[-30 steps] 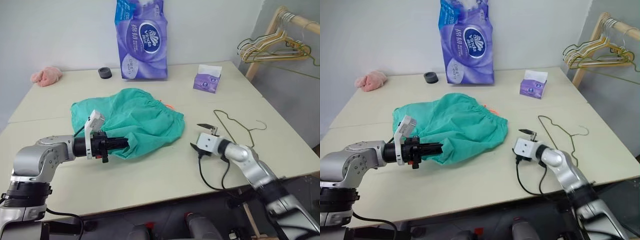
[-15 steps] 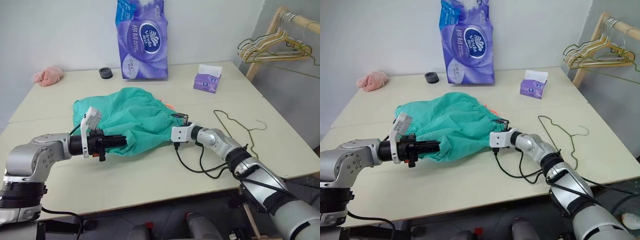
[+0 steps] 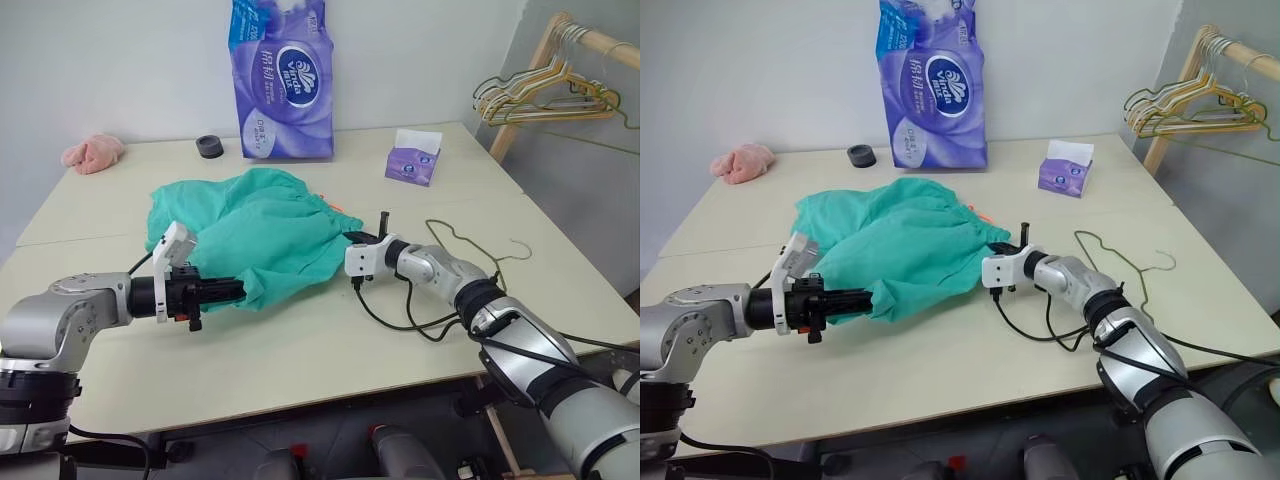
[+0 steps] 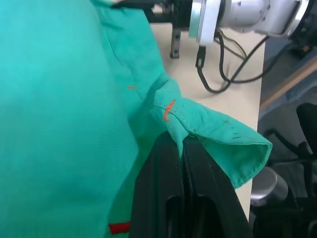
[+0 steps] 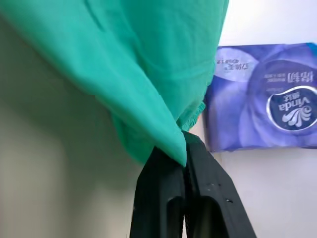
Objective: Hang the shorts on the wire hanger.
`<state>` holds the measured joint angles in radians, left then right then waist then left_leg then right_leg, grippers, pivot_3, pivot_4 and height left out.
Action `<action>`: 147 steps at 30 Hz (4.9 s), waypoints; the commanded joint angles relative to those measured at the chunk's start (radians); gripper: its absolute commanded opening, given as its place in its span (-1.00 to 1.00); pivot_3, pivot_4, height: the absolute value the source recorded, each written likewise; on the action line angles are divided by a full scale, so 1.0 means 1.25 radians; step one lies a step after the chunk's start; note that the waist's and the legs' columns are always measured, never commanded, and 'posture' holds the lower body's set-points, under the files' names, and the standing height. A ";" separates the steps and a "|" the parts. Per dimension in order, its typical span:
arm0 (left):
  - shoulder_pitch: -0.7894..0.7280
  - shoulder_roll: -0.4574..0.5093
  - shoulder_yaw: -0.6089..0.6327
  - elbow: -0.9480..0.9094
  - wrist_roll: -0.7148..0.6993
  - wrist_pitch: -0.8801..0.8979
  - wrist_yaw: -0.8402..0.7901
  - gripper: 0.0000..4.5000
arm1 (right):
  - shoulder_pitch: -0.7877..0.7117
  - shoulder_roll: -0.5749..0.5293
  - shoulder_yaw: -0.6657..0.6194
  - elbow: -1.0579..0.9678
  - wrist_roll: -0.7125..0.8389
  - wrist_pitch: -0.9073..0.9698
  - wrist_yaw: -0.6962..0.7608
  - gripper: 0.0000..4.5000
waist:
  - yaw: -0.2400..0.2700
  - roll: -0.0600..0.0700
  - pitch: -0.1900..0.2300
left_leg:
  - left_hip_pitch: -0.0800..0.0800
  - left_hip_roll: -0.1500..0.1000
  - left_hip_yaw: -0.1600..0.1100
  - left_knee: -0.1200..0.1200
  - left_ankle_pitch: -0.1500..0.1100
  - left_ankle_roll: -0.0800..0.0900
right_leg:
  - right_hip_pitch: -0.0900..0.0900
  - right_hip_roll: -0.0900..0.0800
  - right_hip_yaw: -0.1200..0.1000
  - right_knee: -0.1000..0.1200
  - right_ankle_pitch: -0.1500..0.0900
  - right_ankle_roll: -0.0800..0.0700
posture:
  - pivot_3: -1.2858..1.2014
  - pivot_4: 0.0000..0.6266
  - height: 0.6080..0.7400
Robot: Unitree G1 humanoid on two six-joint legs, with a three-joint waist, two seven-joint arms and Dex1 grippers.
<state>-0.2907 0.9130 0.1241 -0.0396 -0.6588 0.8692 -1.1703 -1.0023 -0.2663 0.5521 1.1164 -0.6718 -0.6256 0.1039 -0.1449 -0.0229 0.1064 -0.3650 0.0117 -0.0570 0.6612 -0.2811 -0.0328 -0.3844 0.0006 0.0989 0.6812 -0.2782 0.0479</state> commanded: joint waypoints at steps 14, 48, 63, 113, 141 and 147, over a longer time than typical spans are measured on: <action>0.014 0.019 -0.173 -0.019 0.086 -0.097 -0.132 -1.00 | 0.296 -0.319 -0.059 -0.547 0.120 0.049 0.349 -1.00 | 0.002 0.000 0.000 | -0.001 -0.001 0.001 0.000 0.000 0.000 | 0.000 -0.001 0.001 -0.001 -0.001 0.001 | -0.05 -0.78 1.00; 0.324 0.227 -0.306 -0.026 0.317 -0.582 -0.355 -1.00 | 0.724 -0.600 -0.081 -1.480 0.382 0.738 0.931 -1.00 | -0.006 -0.003 0.010 | 0.002 0.009 0.006 0.001 -0.001 0.000 | -0.002 0.002 -0.002 0.000 -0.009 -0.003 | -0.08 -0.73 1.00; 0.268 0.187 -0.293 -0.048 0.271 -0.472 -0.346 -0.49 | 0.721 -0.613 -0.089 -1.501 0.455 0.771 0.966 -0.61 | 0.000 -0.004 0.012 | 0.000 0.012 0.007 0.000 -0.001 0.000 | -0.002 0.006 -0.001 0.000 -0.007 0.000 | -0.08 -0.74 1.00; -0.233 -0.207 -0.342 -0.028 0.312 -0.515 -0.116 0.45 | 0.801 -0.214 -0.706 -1.349 0.721 1.375 0.243 0.32 | -0.013 -0.002 0.011 | -0.013 0.011 0.007 0.003 -0.001 -0.001 | -0.014 0.012 0.001 0.001 -0.002 -0.004 | -0.12 -0.70 1.00; -0.235 -0.263 -0.324 0.007 0.349 -0.516 -0.054 0.46 | 0.722 -0.323 -0.624 -1.034 0.766 1.374 0.303 -0.98 | -0.020 -0.007 0.008 | 0.000 0.012 0.006 0.002 -0.001 -0.001 | 0.000 0.013 0.000 -0.002 -0.002 -0.002 | -0.12 -0.71 1.00; -0.261 -0.275 -0.300 0.071 0.379 -0.505 0.030 0.46 | 0.696 -0.309 -0.643 -1.027 0.720 1.282 0.232 -0.98 | -0.021 -0.008 0.007 | 0.000 0.011 0.007 0.002 -0.001 -0.001 | 0.001 0.013 0.001 -0.002 -0.002 -0.002 | -0.12 -0.71 1.00</action>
<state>-0.5864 0.5724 -0.2920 0.0361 -0.2006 0.2499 -1.1669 -0.1194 -0.6516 -0.2401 -0.1872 0.2711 1.0119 0.4420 -0.1707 -0.0323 0.1155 -0.3651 0.0260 -0.0481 0.6634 -0.2822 -0.0337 -0.3835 0.0165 0.1005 0.6787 -0.2810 0.0454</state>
